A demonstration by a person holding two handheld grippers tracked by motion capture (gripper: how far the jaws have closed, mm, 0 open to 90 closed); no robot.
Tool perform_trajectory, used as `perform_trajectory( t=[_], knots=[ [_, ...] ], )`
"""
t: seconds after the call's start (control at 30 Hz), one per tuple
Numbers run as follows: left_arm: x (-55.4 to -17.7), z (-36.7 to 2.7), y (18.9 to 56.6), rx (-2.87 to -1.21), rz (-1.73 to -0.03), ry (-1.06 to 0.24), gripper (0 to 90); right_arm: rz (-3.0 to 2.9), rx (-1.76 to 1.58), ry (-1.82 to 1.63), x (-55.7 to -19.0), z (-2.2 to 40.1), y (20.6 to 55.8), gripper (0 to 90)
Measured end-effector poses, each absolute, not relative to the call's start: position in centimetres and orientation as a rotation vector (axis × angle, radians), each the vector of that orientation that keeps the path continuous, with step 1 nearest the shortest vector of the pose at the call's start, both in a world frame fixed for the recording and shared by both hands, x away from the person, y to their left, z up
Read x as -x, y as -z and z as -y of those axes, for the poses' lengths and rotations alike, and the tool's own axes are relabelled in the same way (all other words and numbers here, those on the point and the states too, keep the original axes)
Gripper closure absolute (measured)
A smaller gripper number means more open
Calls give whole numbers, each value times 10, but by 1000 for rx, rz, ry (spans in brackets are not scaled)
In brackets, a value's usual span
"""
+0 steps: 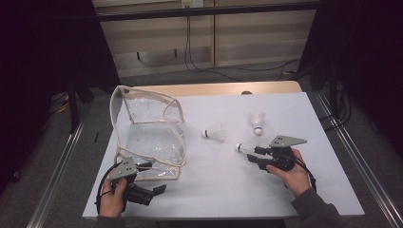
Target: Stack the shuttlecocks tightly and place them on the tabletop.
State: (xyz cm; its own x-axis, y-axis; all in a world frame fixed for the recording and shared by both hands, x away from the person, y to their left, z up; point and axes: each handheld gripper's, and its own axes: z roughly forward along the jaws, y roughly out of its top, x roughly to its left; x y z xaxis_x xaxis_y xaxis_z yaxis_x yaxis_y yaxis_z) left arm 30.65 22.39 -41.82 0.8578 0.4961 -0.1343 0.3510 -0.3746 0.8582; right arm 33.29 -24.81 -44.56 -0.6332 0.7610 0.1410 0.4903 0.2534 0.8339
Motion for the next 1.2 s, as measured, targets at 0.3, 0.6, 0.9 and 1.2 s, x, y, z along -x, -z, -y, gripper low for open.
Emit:
perform_trajectory(
  t=[0.3,0.6,0.9,1.2],
  knots=[
    [-306,-224,418,-2000,-621,-177,33,-2239,-1145,-1290,-335,246,448,626],
    [-306,-224,418,-2001,-623,-178,33,-2223,-1183,-1286,-339,246,451,677],
    [-306,-224,418,-2000,-623,-181,33,-2213,-1216,-1289,-345,243,453,685],
    [-306,-224,418,-2000,-624,-184,33,-2215,-1237,-1282,-349,243,455,705]
  ],
)
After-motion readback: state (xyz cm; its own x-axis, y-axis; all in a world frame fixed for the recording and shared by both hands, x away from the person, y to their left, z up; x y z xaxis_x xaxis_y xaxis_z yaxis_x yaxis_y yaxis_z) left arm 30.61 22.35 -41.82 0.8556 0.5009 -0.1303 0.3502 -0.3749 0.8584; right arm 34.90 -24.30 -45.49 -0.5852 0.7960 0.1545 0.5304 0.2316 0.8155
